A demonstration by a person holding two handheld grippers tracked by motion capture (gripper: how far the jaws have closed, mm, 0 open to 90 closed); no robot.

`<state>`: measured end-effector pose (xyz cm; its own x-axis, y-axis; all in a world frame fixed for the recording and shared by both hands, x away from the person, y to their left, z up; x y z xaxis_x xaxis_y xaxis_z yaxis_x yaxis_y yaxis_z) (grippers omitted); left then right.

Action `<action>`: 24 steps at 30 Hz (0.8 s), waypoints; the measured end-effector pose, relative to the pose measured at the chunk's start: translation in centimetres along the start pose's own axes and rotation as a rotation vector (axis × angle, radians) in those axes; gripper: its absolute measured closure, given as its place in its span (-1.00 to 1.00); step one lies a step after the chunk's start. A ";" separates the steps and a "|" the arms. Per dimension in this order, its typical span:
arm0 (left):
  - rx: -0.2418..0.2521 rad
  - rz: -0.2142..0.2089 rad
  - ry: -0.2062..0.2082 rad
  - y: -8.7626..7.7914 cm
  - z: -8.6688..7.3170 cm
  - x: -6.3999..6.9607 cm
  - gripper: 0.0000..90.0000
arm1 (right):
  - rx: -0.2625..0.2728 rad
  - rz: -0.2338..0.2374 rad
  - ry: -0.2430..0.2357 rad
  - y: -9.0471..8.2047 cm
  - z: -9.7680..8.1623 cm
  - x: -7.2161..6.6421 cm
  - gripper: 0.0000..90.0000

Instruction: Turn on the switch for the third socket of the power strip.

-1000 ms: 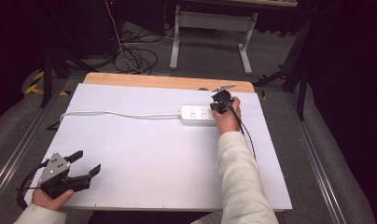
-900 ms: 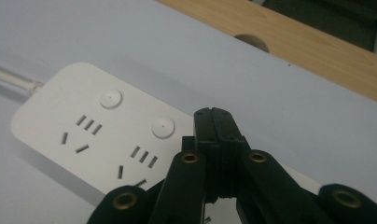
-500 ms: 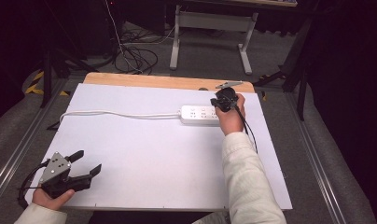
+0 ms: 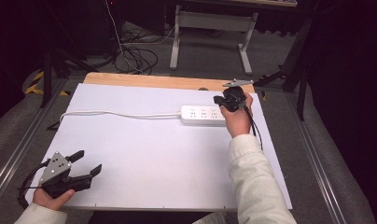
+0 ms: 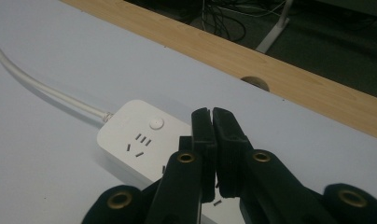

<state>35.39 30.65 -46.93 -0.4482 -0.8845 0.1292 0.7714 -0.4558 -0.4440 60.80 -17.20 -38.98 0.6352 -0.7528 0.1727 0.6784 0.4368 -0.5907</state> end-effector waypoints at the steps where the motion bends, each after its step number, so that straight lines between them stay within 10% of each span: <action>1: -0.001 -0.001 0.001 0.0 0.0 0.0 -0.53 | 0.008 0.004 -0.001 -0.4 0.1 0.0 0.94; 12: 0.004 -0.023 -0.022 0.0 0.1 -0.1 -0.47 | 0.081 0.088 -0.033 -3.7 0.5 -2.2 -0.07; 24: 0.012 -0.035 -0.008 0.1 0.2 0.0 -0.49 | 0.172 0.130 -0.119 -9.8 -0.2 -5.2 -0.33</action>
<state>35.58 30.55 -46.77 -0.4714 -0.8689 0.1511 0.7606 -0.4873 -0.4290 50.80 -17.69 -34.30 0.7532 -0.6259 0.2021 0.6347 0.6110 -0.4731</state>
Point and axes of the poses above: each handheld gripper's, and its own axes: y roughly forward along the jaws, z roughly out of its top, x roughly to its right, the point moved 1 cm from there along y, roughly forward along the jaws, and after that the axes turned 10 degrees about -y, right-handed, at the moved point
